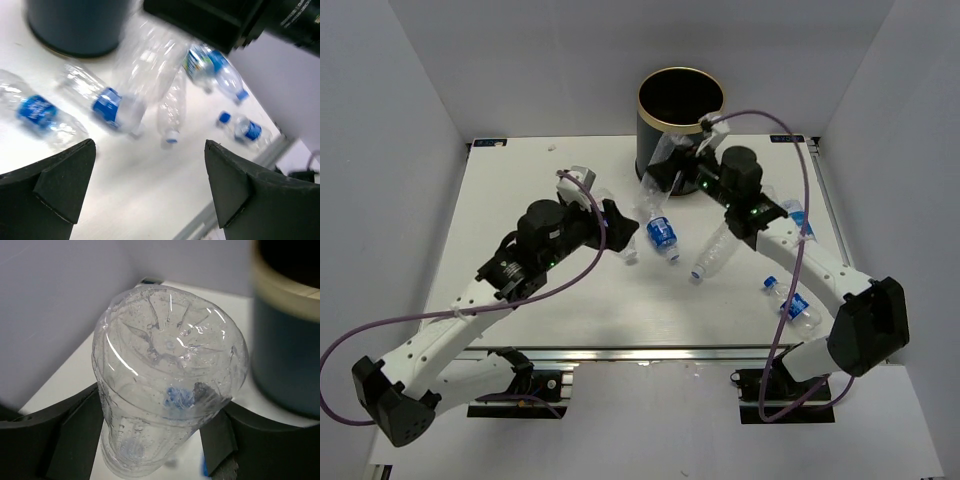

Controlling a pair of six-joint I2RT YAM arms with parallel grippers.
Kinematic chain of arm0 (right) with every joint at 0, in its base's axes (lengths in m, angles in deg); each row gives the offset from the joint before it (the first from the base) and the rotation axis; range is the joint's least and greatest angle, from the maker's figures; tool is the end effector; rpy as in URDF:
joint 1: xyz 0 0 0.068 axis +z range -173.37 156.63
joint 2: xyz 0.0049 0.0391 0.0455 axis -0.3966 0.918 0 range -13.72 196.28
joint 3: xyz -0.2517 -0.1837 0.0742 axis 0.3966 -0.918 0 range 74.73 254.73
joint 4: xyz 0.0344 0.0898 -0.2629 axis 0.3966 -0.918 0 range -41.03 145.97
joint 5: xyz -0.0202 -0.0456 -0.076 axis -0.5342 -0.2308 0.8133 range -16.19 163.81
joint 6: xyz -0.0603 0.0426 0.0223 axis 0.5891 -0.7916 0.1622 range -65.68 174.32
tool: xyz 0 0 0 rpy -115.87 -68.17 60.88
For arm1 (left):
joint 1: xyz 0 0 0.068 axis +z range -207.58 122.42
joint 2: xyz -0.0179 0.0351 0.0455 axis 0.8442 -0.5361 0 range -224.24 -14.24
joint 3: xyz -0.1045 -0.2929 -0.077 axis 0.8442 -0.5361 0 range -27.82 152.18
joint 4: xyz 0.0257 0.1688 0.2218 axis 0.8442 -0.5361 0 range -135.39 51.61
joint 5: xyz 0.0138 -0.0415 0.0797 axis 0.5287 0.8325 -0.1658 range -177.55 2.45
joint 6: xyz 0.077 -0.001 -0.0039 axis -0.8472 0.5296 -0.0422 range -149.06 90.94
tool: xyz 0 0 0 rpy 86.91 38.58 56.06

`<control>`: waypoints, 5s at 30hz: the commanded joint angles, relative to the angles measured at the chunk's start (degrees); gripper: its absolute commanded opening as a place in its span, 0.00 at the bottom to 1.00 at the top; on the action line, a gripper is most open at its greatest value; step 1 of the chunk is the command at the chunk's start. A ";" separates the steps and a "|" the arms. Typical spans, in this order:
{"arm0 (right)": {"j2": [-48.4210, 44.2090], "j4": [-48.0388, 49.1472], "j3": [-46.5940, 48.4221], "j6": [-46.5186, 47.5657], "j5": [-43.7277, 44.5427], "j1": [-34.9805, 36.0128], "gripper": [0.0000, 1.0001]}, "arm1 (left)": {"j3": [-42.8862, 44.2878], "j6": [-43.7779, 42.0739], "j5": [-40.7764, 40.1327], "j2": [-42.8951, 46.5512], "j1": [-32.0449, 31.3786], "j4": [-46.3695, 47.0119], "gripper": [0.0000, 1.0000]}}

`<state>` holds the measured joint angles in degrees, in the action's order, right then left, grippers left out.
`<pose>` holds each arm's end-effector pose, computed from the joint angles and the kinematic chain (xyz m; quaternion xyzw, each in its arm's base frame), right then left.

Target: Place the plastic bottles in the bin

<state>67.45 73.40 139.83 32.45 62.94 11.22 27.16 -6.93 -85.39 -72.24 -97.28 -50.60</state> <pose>0.3069 0.2267 0.4104 -0.1444 0.6837 0.3952 0.5962 0.1956 -0.1655 0.3881 0.1326 0.7833 -0.3248 0.5131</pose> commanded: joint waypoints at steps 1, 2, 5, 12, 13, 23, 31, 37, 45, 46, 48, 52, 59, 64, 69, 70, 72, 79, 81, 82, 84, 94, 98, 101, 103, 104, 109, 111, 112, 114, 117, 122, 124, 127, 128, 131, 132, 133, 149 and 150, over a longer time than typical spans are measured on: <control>0.83 -3.98 9.66 8.83 10.51 -4.69 0.19 | 3.46 0.98 -13.12 3.24 -0.37 -5.44 0.98; 1.27 -4.59 11.69 10.25 11.13 -5.31 0.19 | 3.99 1.51 -15.14 3.42 -0.37 -6.15 0.98; 2.33 -4.95 19.67 15.78 15.27 -6.72 0.18 | 4.34 3.26 -20.51 3.33 0.06 -8.09 0.98; 16.18 0.75 39.80 27.03 25.37 -8.04 0.20 | 3.73 9.41 -16.75 -5.01 8.75 -8.89 0.98; 18.13 0.76 42.10 27.75 25.98 -8.13 0.21 | 3.56 9.86 -15.44 -6.15 10.24 -7.49 0.98; 36.69 -1.51 60.48 32.94 30.03 -8.22 0.76 | 9.17 11.09 -11.20 -23.82 14.48 -2.91 0.98; 25.55 -6.27 50.41 29.96 27.22 -8.22 0.88 | 11.02 11.62 -13.13 -33.57 14.48 -0.71 0.98; 8.77 -6.80 30.55 26.79 24.33 -8.22 0.89 | 15.24 11.88 -12.61 -42.79 14.48 -0.89 0.98; -6.62 -7.41 15.15 25.30 18.25 -8.22 0.89 | 20.78 9.16 -12.17 -49.93 14.48 -3.17 0.92; -7.68 -7.67 12.97 24.95 18.52 -8.22 0.89 | 20.95 9.16 -12.09 -50.19 14.48 -3.26 0.89; -11.02 -7.94 10.32 24.51 19.83 -8.22 0.89 | 20.96 9.07 -10.95 -50.28 14.48 -2.48 0.81; -16.12 -7.59 3.47 23.80 23.43 -8.22 0.89 | 21.13 8.37 -10.06 -49.49 14.48 -2.38 0.64; -20.69 -10.57 -4.44 20.82 24.93 -8.22 0.89 | 24.11 6.09 -13.31 -42.30 14.48 -3.52 0.43; -22.89 -9.70 -5.77 19.76 28.19 -8.40 0.89 | 33.77 3.27 -14.63 -37.63 14.48 -0.46 0.42; -23.51 -9.43 -7.53 19.49 29.41 -9.10 0.89 | 43.09 5.20 -9.90 -40.17 14.48 9.20 0.42; -23.51 -9.61 -7.53 19.49 30.03 -9.27 0.89 | 46.50 5.81 -9.10 -40.96 14.48 10.44 0.42; -23.60 -9.87 -7.53 19.49 31.35 -9.71 0.89 | 50.47 6.96 -6.99 -44.21 14.48 13.94 0.42; -22.98 -10.49 -9.90 13.00 27.24 -10.86 0.89 | 73.92 13.54 -5.40 -62.03 14.48 23.18 0.44; -23.16 -10.31 -10.87 11.06 26.26 -10.95 0.89 | 85.17 16.62 -5.58 -71.31 14.39 24.77 0.46; -23.42 -10.22 -11.31 10.54 25.73 -10.95 0.89 | 87.81 17.67 -5.84 -73.73 14.39 25.91 0.48; -23.77 -9.87 -12.63 9.83 24.85 -11.03 0.89 | 88.28 20.05 -5.76 -76.55 13.95 32.84 0.52; -22.90 -11.01 -13.77 9.04 17.14 -11.03 0.89 | 88.55 12.69 -11.82 -75.25 11.49 32.08 0.98; -19.83 -12.15 -12.72 11.83 8.79 -10.16 0.89 | 88.55 10.57 -10.68 -69.64 11.49 28.92 0.98; -15.35 -13.47 -10.70 14.65 5.79 -8.05 0.89 | 86.09 8.02 -8.66 -65.24 11.49 25.24 0.98; -10.97 -14.88 -8.34 17.28 6.04 -5.43 0.89 | 80.68 4.18 -8.22 -58.92 11.49 20.85 0.98; -9.55 -15.49 -7.54 18.69 6.74 -4.10 0.89 | 76.98 2.93 -8.30 -56.03 11.49 19.95 0.98; 3.19 -21.80 -1.31 23.63 13.39 1.97 0.89 | 41.24 -3.22 -15.76 -27.96 11.49 22.22 0.98; 8.45 -22.00 1.60 23.19 14.39 2.67 0.89 | 24.26 -4.46 -23.97 -20.00 11.40 22.75 0.98; 10.40 -21.57 2.57 22.93 15.52 3.03 0.89 | 19.51 -3.86 -27.26 -13.09 11.49 21.71 0.98; 16.00 -21.56 6.60 22.75 16.84 3.29 0.89 | 9.12 -2.19 -32.80 -7.42 11.84 17.86 0.98; 24.00 -23.49 14.42 23.88 20.10 3.29 0.89 | -0.70 3.61 -36.78 1.64 11.93 8.18 0.98; 33.08 -28.05 22.51 23.28 22.56 3.38 0.86 | -11.99 11.53 -37.74 15.95 12.02 -0.53 0.98; 36.42 -30.52 26.29 20.66 25.09 3.38 0.84 | -14.80 13.02 -38.71 18.87 12.02 -4.73 0.98; 38.45 -31.58 26.92 19.50 27.57 3.47 0.81 | -15.87 17.22 -42.84 22.57 11.93 -12.10 0.98; 38.71 -31.84 26.83 19.32 27.49 3.56 0.79 | -16.04 18.46 -44.24 23.19 11.93 -13.53 0.98; 37.58 -31.93 26.66 18.97 24.86 3.73 0.66 | -17.01 20.32 -44.69 25.47 12.02 -15.48 0.98; 36.88 -31.58 26.74 18.97 24.15 4.08 0.62 | -17.19 20.58 -44.95 25.91 11.93 -15.57 0.98; 35.91 -31.23 26.74 19.49 21.62 4.26 0.54 | -17.28 20.67 -45.13 26.53 11.93 -15.57 0.98; 16.11 -4.02 39.83 23.63 15.69 -3.82 0.27 | -15.34 21.47 -47.68 22.93 11.93 -18.03 0.98; 17.17 -2.42 42.19 23.10 18.23 -5.83 0.27 | -15.08 21.29 -47.59 22.76 11.93 -18.03 0.98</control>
<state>80.80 60.90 179.72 56.16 73.71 9.23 10.50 14.49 -132.21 -48.89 -85.35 -68.35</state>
